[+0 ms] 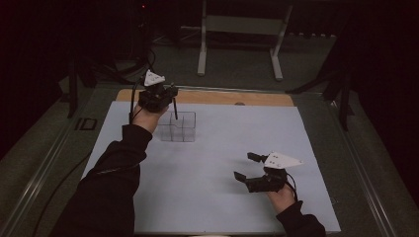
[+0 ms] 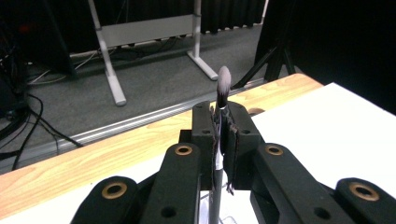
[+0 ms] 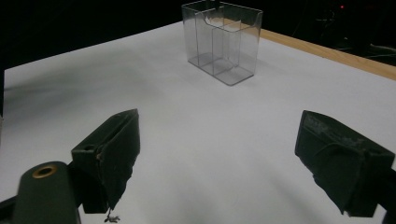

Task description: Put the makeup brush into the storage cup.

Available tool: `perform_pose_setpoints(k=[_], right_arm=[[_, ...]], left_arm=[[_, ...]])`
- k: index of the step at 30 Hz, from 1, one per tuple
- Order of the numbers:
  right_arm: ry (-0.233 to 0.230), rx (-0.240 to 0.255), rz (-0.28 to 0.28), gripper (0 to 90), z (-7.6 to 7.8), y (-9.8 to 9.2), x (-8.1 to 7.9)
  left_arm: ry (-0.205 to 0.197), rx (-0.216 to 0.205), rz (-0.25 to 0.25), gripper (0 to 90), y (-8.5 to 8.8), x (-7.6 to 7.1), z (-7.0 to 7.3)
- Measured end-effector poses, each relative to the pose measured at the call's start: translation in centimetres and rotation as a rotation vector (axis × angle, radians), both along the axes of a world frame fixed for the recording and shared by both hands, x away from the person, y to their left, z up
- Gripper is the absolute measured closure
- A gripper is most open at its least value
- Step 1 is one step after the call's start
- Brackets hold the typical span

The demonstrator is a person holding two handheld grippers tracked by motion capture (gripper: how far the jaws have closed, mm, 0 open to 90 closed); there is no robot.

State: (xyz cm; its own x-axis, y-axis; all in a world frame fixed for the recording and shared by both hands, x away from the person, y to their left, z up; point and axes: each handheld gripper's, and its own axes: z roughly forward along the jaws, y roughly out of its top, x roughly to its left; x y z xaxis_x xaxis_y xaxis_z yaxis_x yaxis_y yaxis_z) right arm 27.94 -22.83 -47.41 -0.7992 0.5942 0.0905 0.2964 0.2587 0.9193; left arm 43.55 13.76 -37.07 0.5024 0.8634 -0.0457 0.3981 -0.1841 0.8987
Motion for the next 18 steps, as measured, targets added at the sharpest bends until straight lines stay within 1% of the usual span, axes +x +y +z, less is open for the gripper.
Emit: perform_pose_setpoints(k=[2, 3, 5, 6, 9, 11, 12, 17, 18], right_arm=[[0.000, -0.001, 0.000, 14.1, 0.0, 0.0, 0.0], [-0.001, 0.000, 0.001, 14.1, 0.0, 0.0, 0.0], [0.000, -0.006, 0.000, 14.2, 0.0, 0.0, 0.0], [0.000, -0.006, 0.000, 14.2, 0.0, 0.0, 0.0], [0.006, -0.010, -0.004, 14.2, -0.1, 0.0, 0.0], [0.005, -0.008, -0.003, 14.2, -0.1, 0.0, 0.0], [0.006, -0.006, -0.002, 14.1, 0.0, 0.0, 0.0], [0.008, -0.008, -0.006, 14.1, -0.1, -0.1, 0.0], [0.008, -0.008, -0.006, 14.1, -0.1, -0.1, 0.0]], left_arm=[[0.017, -0.008, 0.009, 85.3, 0.0, 0.2, -0.6], [0.021, -0.005, 0.016, 85.3, 0.0, 0.3, -0.8], [0.035, -0.010, 0.014, 85.3, 0.0, 0.4, -1.2], [0.035, -0.010, 0.014, 85.2, 0.0, 0.4, -1.2], [0.059, -0.011, 0.022, 85.2, -0.1, 0.6, -1.7], [0.065, 0.000, 0.023, 85.2, -0.1, 0.6, -2.0], [0.074, 0.007, 0.023, 85.2, -0.2, 0.6, -2.1], [0.109, 0.001, 0.026, 85.1, -0.2, 0.8, -2.8], [0.109, 0.001, 0.026, 85.1, -0.2, 0.8, -2.8]])
